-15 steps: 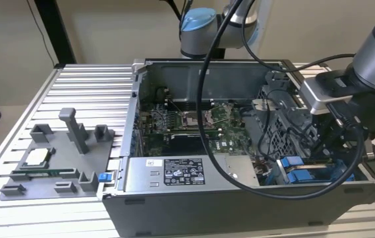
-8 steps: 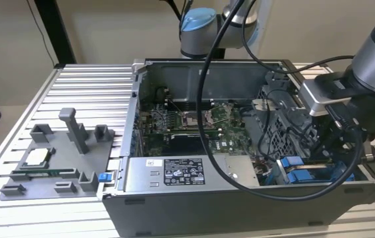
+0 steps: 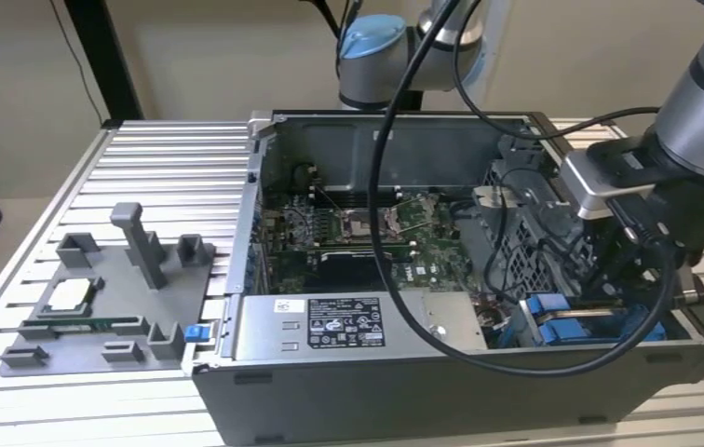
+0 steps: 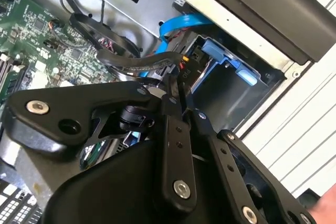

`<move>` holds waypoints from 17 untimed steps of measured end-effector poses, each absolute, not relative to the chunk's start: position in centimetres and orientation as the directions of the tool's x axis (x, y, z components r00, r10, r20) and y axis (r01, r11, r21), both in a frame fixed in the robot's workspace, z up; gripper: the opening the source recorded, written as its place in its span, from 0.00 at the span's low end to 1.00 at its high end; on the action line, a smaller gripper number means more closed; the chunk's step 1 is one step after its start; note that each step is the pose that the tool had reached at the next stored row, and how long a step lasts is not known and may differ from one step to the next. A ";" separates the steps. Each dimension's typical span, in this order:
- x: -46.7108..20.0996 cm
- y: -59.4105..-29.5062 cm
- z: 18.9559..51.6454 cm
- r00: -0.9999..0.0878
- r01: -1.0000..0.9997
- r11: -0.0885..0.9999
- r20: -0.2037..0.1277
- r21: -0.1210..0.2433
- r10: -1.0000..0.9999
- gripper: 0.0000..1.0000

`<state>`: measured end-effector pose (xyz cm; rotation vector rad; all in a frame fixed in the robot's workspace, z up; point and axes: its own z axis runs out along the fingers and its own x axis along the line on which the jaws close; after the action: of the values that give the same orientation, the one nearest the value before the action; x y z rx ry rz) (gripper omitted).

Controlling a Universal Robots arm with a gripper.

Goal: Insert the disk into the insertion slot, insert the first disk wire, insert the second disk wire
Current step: 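Insert the second disk wire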

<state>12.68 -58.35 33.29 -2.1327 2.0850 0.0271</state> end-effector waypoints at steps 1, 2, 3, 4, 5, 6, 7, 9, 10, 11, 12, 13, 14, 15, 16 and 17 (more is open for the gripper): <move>12.7 -58.4 33.2 0.029 -0.995 -0.016 -0.125 -0.101 -0.992 1.00; 12.7 -58.3 33.1 0.029 -0.995 -0.016 -0.129 -0.101 -0.991 1.00; 12.7 -58.3 33.2 0.029 -0.995 -0.016 -0.128 -0.101 -0.991 1.00; 12.7 -58.3 33.5 0.029 -0.995 -0.016 -0.129 -0.101 -0.991 1.00; 12.7 -58.4 33.9 0.029 -0.995 -0.016 -0.127 -0.101 -0.991 1.00; 12.7 -58.4 34.5 0.029 -0.995 -0.016 -0.126 -0.101 -0.992 1.00; 12.7 -58.4 34.9 0.029 -0.995 -0.016 -0.127 -0.101 -0.992 1.00; 12.7 -58.4 35.8 0.029 -0.995 -0.016 -0.126 -0.101 -0.992 1.00; 12.7 -58.4 36.3 0.029 -0.995 -0.016 -0.127 -0.101 -0.992 1.00; 12.7 -58.4 36.7 0.029 -0.995 -0.016 -0.126 -0.101 -0.992 1.00; 12.7 -58.4 37.2 0.029 -0.995 -0.016 -0.126 -0.101 -0.992 1.00; 12.7 -58.4 37.6 0.029 -0.995 -0.016 -0.126 -0.101 -0.992 1.00; 12.7 -58.4 38.1 0.029 -0.995 -0.016 -0.126 -0.101 -0.992 1.00; 12.7 -58.4 38.5 0.029 -0.995 -0.016 -0.126 -0.101 -0.992 1.00; 12.7 -58.4 39.0 0.028 -0.995 -0.016 -0.126 -0.101 -0.992 1.00; 12.7 -58.4 39.5 0.028 -0.995 -0.016 -0.126 -0.101 -0.992 1.00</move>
<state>12.68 -58.35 39.46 -2.1309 2.0841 0.0297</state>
